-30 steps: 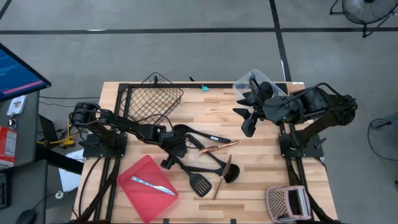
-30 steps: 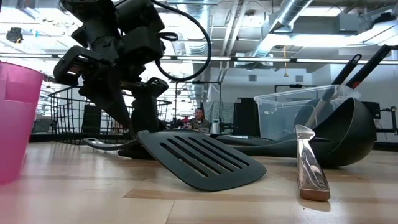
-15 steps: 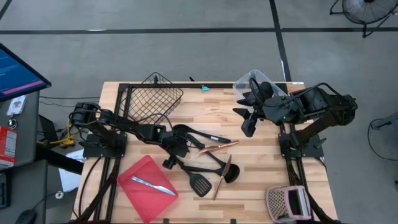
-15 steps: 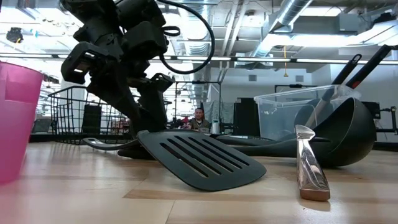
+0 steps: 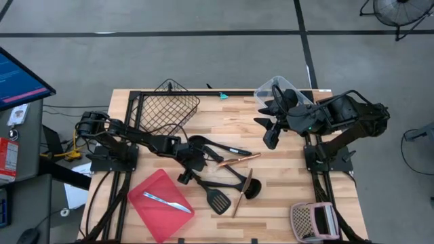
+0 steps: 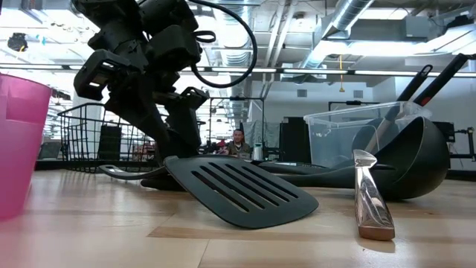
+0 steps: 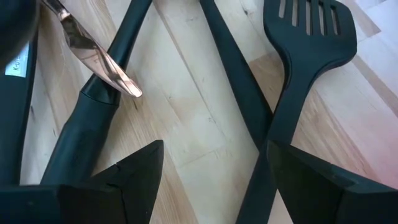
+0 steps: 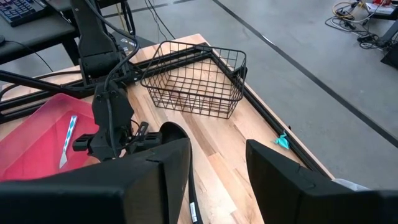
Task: Pick & Place Kitchen Items
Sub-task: Put the slotted spatula into the transparent bin
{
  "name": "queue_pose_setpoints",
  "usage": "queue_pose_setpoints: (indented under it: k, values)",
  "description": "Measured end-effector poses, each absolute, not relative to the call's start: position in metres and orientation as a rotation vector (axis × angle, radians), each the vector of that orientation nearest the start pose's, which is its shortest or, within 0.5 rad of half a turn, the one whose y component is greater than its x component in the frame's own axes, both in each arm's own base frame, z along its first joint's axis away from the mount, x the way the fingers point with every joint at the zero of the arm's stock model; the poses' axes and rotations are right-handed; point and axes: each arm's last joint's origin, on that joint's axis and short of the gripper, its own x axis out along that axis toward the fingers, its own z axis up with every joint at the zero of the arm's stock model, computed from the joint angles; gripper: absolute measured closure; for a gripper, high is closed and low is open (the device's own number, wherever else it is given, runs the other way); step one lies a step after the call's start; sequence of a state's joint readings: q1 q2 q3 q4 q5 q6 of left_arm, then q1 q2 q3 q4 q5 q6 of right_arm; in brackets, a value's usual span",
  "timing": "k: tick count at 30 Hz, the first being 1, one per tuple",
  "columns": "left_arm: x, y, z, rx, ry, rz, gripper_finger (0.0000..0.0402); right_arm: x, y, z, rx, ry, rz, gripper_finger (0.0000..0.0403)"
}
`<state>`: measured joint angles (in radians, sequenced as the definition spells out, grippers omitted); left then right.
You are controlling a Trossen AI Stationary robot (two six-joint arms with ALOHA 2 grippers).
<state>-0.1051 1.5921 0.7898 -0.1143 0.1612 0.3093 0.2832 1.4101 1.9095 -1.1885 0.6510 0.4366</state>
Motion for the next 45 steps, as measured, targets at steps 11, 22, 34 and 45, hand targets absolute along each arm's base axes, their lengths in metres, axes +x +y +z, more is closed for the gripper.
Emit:
queue_pose_setpoints:
  k: [11, 22, 34, 45]
  values:
    - [0.2961, -0.0329, 0.1563, 0.307, 0.886, -0.289, 0.0131, 0.2297, 0.0486, 0.4764, 0.105, 0.526, -0.477, 0.0249]
    - [0.2969, -0.0298, 0.1567, 0.308, 0.896, -0.163, 0.0114, 0.2297, 0.0486, 0.4764, 0.106, 0.526, -0.477, 0.0249]
    - [0.2981, -0.0304, 0.1577, 0.291, 0.879, -0.175, 0.0112, 0.2297, 0.0486, 0.4764, 0.107, 0.525, -0.477, 0.0249]
    - [0.2987, -0.0306, 0.1581, 0.289, 0.871, -0.178, 0.0112, 0.2297, 0.0486, 0.4764, 0.107, 0.525, -0.477, 0.0249]
